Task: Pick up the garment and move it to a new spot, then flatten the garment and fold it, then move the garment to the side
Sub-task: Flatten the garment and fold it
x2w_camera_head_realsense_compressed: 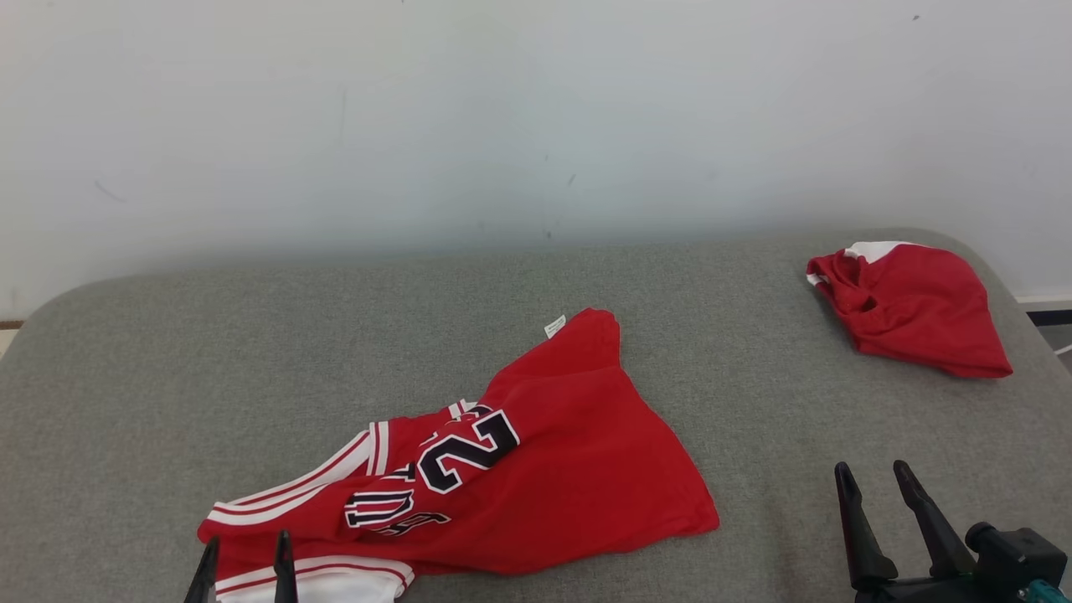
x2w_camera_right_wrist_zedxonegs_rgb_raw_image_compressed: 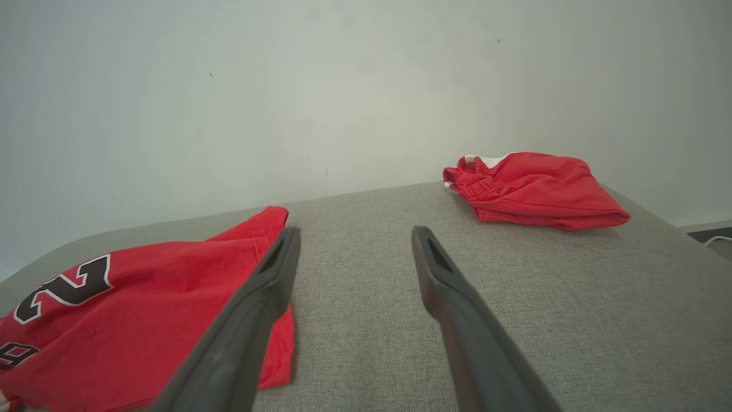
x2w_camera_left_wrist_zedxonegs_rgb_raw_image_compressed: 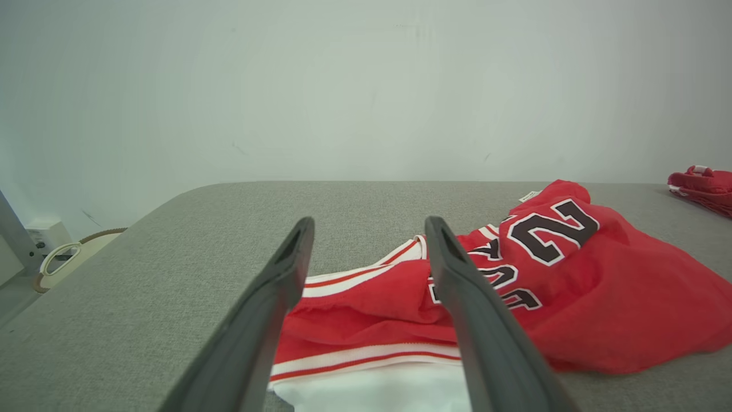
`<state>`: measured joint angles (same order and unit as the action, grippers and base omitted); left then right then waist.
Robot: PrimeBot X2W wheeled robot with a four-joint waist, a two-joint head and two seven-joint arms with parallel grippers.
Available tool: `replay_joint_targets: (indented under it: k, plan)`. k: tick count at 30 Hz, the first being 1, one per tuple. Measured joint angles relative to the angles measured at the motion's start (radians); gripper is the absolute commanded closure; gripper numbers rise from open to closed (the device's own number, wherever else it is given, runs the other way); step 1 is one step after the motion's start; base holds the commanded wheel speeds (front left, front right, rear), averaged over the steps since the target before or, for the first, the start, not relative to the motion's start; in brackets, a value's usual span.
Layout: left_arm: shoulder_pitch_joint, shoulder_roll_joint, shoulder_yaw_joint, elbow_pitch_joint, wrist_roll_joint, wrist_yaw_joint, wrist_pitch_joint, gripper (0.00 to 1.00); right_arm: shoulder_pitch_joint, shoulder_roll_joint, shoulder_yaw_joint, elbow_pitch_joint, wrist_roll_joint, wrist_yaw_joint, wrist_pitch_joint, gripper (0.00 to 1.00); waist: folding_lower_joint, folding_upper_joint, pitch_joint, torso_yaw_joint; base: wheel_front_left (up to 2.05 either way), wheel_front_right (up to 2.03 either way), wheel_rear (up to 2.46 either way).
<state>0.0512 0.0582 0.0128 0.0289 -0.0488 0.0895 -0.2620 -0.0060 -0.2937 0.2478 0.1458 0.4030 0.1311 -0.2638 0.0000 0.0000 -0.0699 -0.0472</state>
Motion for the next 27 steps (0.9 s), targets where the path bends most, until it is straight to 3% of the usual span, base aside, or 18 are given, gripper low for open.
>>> replay_joint_targets:
  k: [10, 27]
  plan:
    - [0.013, -0.003, 0.006, 0.079, -0.047, -0.009, 0.0, 0.0, -0.013, -0.01, 0.058, 0.069, 0.013, 0.0, 0.02, 0.0, 0.0, 0.0, -0.003, 0.006, 0.0, 0.0, 0.0]
    - [-0.013, -0.007, 0.01, 0.421, -0.16, -0.059, 0.0, 0.0, -0.233, -0.029, 0.377, 0.372, 0.118, 0.0, 0.053, 0.0, 0.0002, 0.0, 0.021, 0.032, 0.0, 0.0, 0.0]
